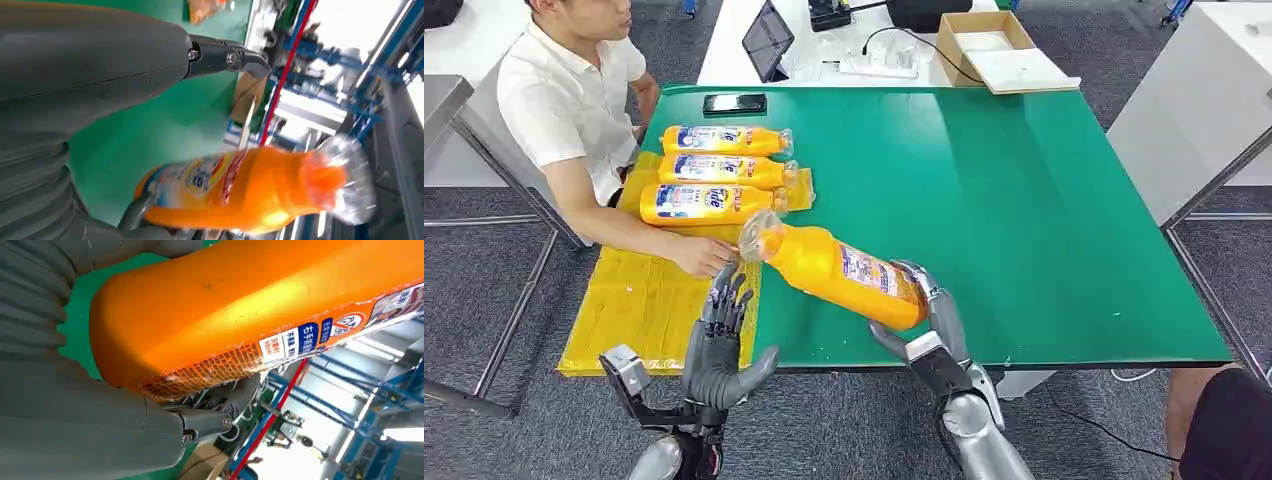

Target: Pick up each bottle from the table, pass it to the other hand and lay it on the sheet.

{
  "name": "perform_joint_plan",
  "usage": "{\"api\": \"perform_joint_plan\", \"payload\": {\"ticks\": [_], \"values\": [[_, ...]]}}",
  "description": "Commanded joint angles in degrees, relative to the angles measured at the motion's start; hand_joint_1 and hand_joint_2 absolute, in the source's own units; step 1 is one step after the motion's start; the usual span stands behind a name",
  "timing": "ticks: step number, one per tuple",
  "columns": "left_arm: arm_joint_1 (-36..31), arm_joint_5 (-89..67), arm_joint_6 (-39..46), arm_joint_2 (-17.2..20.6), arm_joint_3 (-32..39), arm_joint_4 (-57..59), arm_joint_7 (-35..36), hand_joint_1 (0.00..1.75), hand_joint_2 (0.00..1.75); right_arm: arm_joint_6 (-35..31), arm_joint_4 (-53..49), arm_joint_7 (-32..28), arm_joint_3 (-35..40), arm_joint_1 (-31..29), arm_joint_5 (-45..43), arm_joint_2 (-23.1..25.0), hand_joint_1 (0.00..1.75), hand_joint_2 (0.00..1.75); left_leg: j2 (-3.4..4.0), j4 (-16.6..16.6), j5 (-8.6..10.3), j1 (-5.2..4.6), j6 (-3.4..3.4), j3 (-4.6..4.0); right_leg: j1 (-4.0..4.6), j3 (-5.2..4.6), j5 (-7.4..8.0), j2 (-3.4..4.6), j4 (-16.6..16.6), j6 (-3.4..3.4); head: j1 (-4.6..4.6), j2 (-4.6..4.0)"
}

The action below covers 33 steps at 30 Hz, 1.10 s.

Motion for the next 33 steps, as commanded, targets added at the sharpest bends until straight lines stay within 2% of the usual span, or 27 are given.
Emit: {"api": "perform_joint_plan", "payload": {"ticks": [1,6,13,22,27,28,29,33], "values": [[-3.8,3.5,-2.2,0.2,-1.1,5.4,0.2,0.0,1.75,-0.2,8.3,-0.5,6.7,-2.8,0.0,2.6,1.75,1.75,0.13,-0.1,-0.05,0.04,-0.1,0.25,0.06,0.21,-0.04,0.03,-0.1,-0.11,0.0,0.0],[-5.7,5.4,-3.7,-0.1,-1.7,4.4,0.9,0.0,1.75,0.4,12.5,-2.4,9.7,-4.3,-0.4,4.6,1.75,1.75,0.14,-0.1,-0.06,0.06,-0.12,0.25,0.08,0.2,-0.03,0.07,-0.1,-0.13,-0.02,0.0],[-5.5,5.4,-3.7,0.0,-1.7,4.5,0.9,0.0,1.75,0.4,12.4,-2.4,9.6,-4.5,-0.4,4.1,1.75,1.75,0.07,-0.1,-0.05,0.04,-0.09,0.25,0.05,0.23,-0.05,-0.01,-0.1,-0.1,0.0,0.0],[-7.6,8.3,-5.6,-0.5,-3.1,5.6,1.0,0.0,1.75,1.4,21.4,-3.7,16.2,-7.2,0.8,7.4,1.75,1.75,0.1,0.0,-0.04,0.04,-0.11,0.19,0.05,0.15,-0.04,0.03,0.0,-0.12,0.0,0.0],[-8.5,6.3,-6.0,0.3,-4.0,5.7,-0.4,0.0,1.75,1.8,22.9,-5.0,19.4,-7.1,0.1,7.8,1.75,1.75,0.05,-0.1,-0.02,0.07,-0.1,0.21,0.08,0.17,-0.04,-0.06,0.0,-0.11,0.0,0.0],[-8.6,5.8,-6.3,0.6,-4.3,5.5,-0.6,0.59,1.75,1.6,22.9,-5.0,19.5,-7.4,0.1,7.8,1.75,1.75,0.01,-0.1,-0.04,0.08,-0.13,0.27,0.09,0.25,-0.08,-0.11,0.0,-0.14,-0.02,0.0],[-8.7,5.5,-6.6,0.6,-4.4,5.4,-0.9,1.75,1.75,1.7,22.7,-5.0,19.5,-7.6,0.0,7.8,1.75,1.75,-0.01,0.0,0.0,0.06,-0.08,0.13,0.07,0.1,-0.04,-0.08,0.0,-0.08,0.0,0.0],[-9.1,7.1,-8.7,0.6,-4.7,6.7,0.9,1.75,1.75,1.9,21.5,-4.5,20.0,-7.8,-0.4,7.7,1.75,1.75,0.03,0.0,-0.04,0.08,-0.11,0.2,0.08,0.18,-0.08,-0.07,0.0,-0.11,0.0,0.0]]}}
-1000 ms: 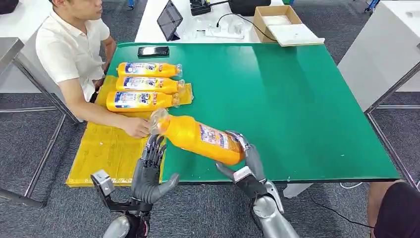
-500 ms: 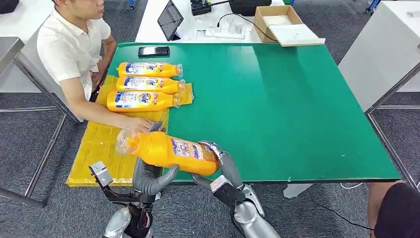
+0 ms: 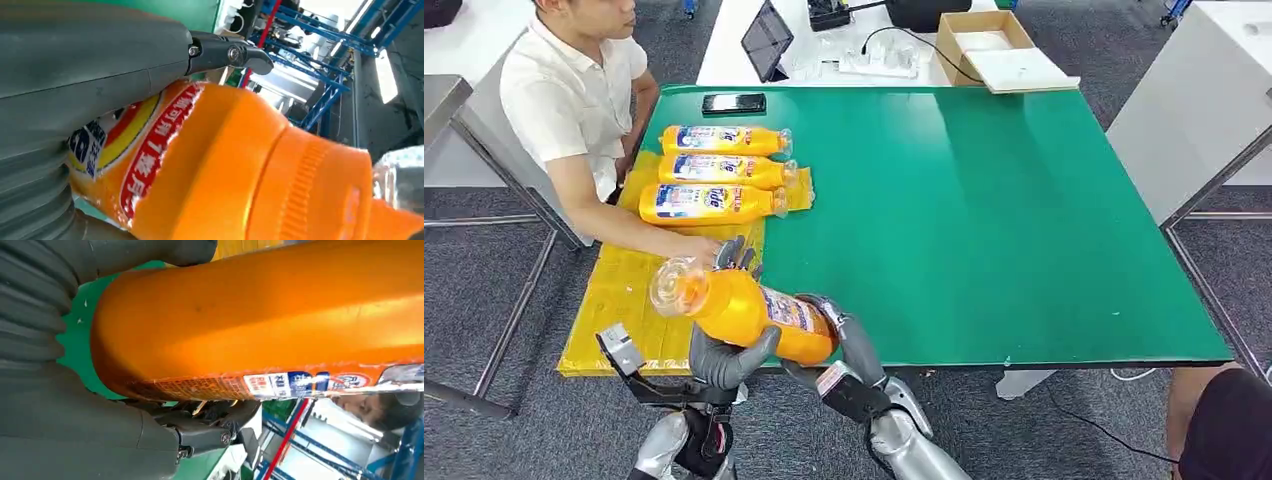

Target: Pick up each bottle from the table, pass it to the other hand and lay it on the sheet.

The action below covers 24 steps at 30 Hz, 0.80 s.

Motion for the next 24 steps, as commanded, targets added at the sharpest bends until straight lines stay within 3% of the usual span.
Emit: {"api": "perform_joint_plan", "payload": {"ticks": [1,21,22,23,24], "values": [[-4.0,1.0,-3.1,1.4,-3.3,4.4,1.7,1.75,1.75,0.6,5.2,-0.8,5.6,-2.7,0.0,0.5,1.75,1.75,-0.02,-0.1,-0.04,0.03,-0.07,0.17,0.04,0.18,-0.06,-0.09,0.0,-0.08,0.0,0.0],[-4.0,2.1,-3.7,2.0,-3.2,6.7,3.9,1.75,1.75,-0.3,3.1,-1.0,5.2,-2.0,-0.9,0.3,1.75,1.75,-0.02,-0.1,-0.07,0.03,-0.09,0.24,0.04,0.25,-0.09,-0.09,-0.1,-0.1,0.02,0.0],[-4.1,2.2,-3.7,2.1,-3.0,6.8,4.0,1.75,1.75,-0.2,2.3,-1.0,4.9,-1.9,-1.3,0.3,1.52,1.75,-0.02,-0.1,-0.1,0.04,-0.12,0.31,0.06,0.32,-0.13,-0.11,0.0,-0.14,0.02,0.0],[-4.1,2.3,-3.7,2.2,-2.8,6.8,4.2,1.75,1.75,0.0,1.5,-0.8,4.6,-1.7,-1.9,0.4,0.0,1.75,-0.01,-0.1,-0.07,0.03,-0.09,0.22,0.05,0.24,-0.08,-0.08,-0.1,-0.11,0.02,0.0],[-4.1,2.5,-3.8,2.5,-2.6,6.4,4.5,1.75,1.75,0.8,0.0,-0.8,4.5,-1.3,-2.5,0.4,0.0,1.75,0.0,-0.1,-0.09,0.04,-0.13,0.29,0.06,0.3,-0.11,-0.09,0.0,-0.14,0.02,0.0]]}}
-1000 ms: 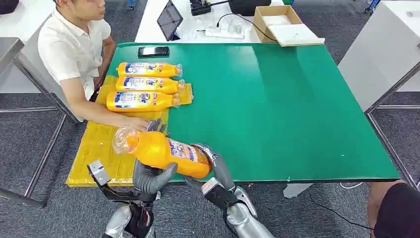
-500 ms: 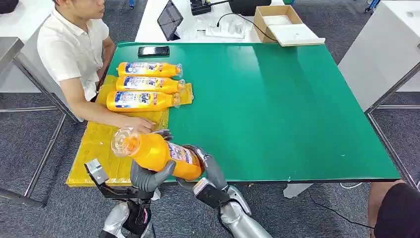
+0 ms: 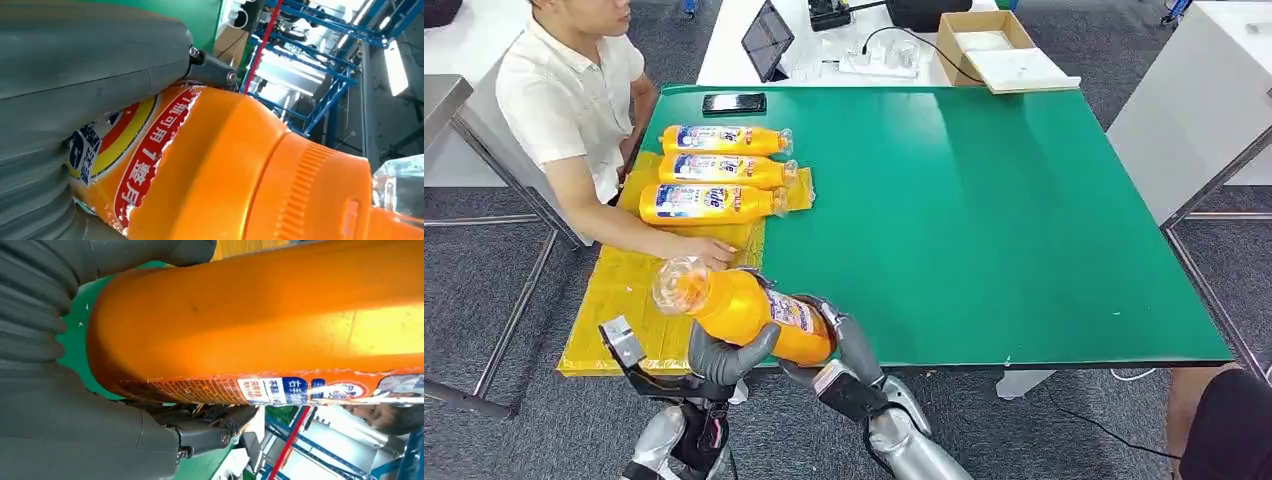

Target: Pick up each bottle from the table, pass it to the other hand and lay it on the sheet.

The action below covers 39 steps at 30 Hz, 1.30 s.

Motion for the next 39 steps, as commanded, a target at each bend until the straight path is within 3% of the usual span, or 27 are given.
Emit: {"api": "perform_joint_plan", "payload": {"ticks": [1,2,18,21,30,33,39], "values": [[-3.1,0.5,-1.6,2.1,-2.8,4.7,2.5,1.75,1.75,2.8,-3.1,-1.9,4.0,0.0,-2.0,0.0,0.0,1.75,0.02,0.0,-0.06,0.03,-0.09,0.17,0.05,0.17,-0.07,-0.06,0.0,-0.1,0.0,0.0],[-3.9,-0.2,-1.2,2.8,-2.6,5.1,3.2,1.75,1.75,4.0,-4.8,-2.0,3.4,0.9,-3.6,0.0,0.0,0.0,0.01,0.0,-0.03,0.01,-0.07,0.11,0.02,0.1,-0.05,-0.04,0.0,-0.08,-0.02,0.0],[-5.3,-1.0,-0.4,3.3,-1.0,6.1,3.9,1.75,1.75,4.1,-7.3,-1.5,3.6,2.0,-3.9,-0.6,0.0,0.0,0.01,0.0,-0.03,0.02,-0.07,0.12,0.03,0.11,-0.04,-0.06,0.0,-0.07,0.0,0.0],[-9.8,-4.3,3.6,5.1,2.5,7.7,2.8,1.75,1.75,5.7,-16.2,-2.0,2.4,5.3,-7.4,-3.2,0.0,0.0,-0.11,0.0,-0.01,0.03,-0.08,0.06,0.04,0.09,-0.06,-0.18,0.0,-0.09,0.0,0.0],[-11.9,-6.9,6.1,5.3,4.4,9.2,2.9,1.75,1.75,6.1,-20.0,-2.0,2.8,6.0,-6.8,-3.9,0.0,0.0,-0.02,0.0,-0.01,0.03,-0.05,0.06,0.04,0.07,-0.03,-0.09,0.0,-0.06,0.0,0.0],[-12.8,-18.1,14.7,6.7,5.7,11.7,-1.3,1.75,1.75,-0.8,-21.2,-0.4,0.8,8.3,-1.9,-5.3,0.0,0.0,-0.08,-0.1,-0.04,0.05,-0.1,0.23,0.06,0.26,-0.1,-0.18,0.0,-0.12,0.02,0.0],[-8.6,-18.5,12.5,7.6,12.6,8.9,0.0,1.75,1.75,-3.8,-30.8,-0.2,-5.8,13.5,-3.6,-5.4,0.0,0.0,0.06,-0.1,-0.13,0.04,-0.12,0.36,0.06,0.33,-0.15,-0.05,0.0,-0.14,0.0,0.0]]}}
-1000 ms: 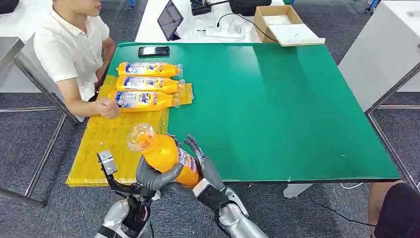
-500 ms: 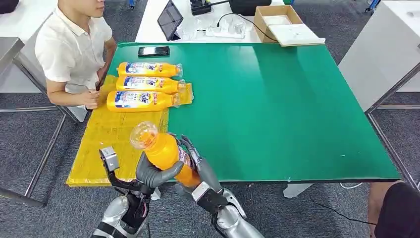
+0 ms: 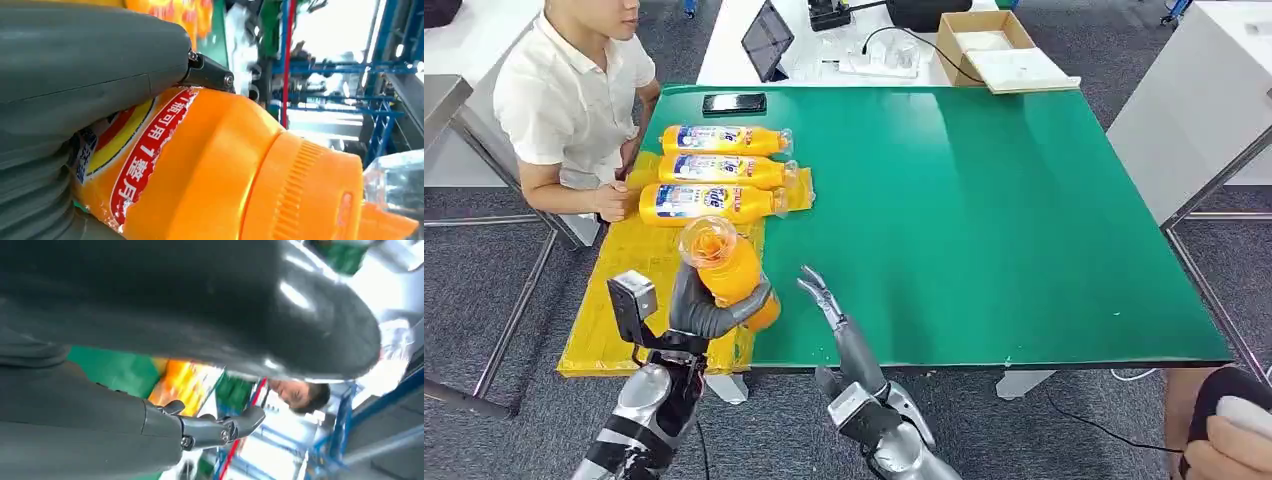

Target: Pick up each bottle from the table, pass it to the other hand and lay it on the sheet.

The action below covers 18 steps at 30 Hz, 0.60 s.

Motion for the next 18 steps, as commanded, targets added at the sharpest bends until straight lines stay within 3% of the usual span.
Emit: {"api": "perform_joint_plan", "payload": {"ticks": [1,9,10,11,14,17,18], "values": [[0.0,-0.8,-0.9,2.7,8.7,3.7,0.8,1.75,1.75,-4.0,-11.5,-0.2,-7.7,5.9,0.1,-2.8,0.0,0.0,0.05,-0.1,-0.09,0.02,-0.09,0.24,0.03,0.22,-0.1,-0.03,0.0,-0.1,0.0,0.0],[-4.8,-32.5,21.6,5.5,5.6,5.5,0.8,1.75,1.75,-10.7,-12.9,-2.1,-12.3,8.1,1.8,-1.3,0.0,0.0,-0.07,0.0,-0.02,0.04,-0.08,0.04,0.05,0.06,-0.05,-0.12,0.0,-0.09,0.02,0.0],[-6.9,-33.4,20.3,5.6,6.1,7.8,2.6,1.75,1.75,-12.5,-15.2,-2.1,-11.5,8.2,1.4,-1.0,0.0,0.0,-0.11,0.0,-0.06,0.07,-0.13,0.13,0.08,0.15,-0.12,-0.21,0.0,-0.15,0.02,0.0],[-20.1,-55.9,15.5,10.8,-5.7,27.2,18.7,1.75,1.75,-19.2,-17.5,-2.1,-12.4,9.8,-3.3,2.6,0.0,0.0,-0.18,0.0,-0.03,0.05,-0.12,0.08,0.06,0.12,-0.12,-0.27,0.1,-0.13,0.02,0.0],[-33.0,-64.4,17.9,8.4,-6.9,49.6,18.8,1.75,1.75,-24.6,-18.7,-2.1,-8.2,9.8,-5.6,1.7,0.0,0.0,-0.71,0.0,0.17,0.02,-0.08,0.03,0.04,0.11,-0.1,-0.75,0.0,-0.11,0.02,0.0],[-35.0,-66.1,14.3,8.3,-6.4,52.8,21.3,1.75,1.75,-24.8,-19.1,-2.1,-8.7,10.1,-8.2,2.3,0.0,0.0,-0.71,0.0,0.35,0.03,-0.16,-0.06,0.04,0.13,-0.03,-0.67,0.1,-0.16,0.02,0.0],[-35.3,-67.1,12.6,8.6,-6.8,53.5,22.5,1.75,1.75,-24.4,-18.8,-2.1,-9.1,10.4,-8.9,2.6,0.0,0.0,-0.35,0.0,0.25,0.1,-0.2,0.06,0.11,0.13,0.07,-0.35,0.1,-0.2,0.04,0.0]]}}
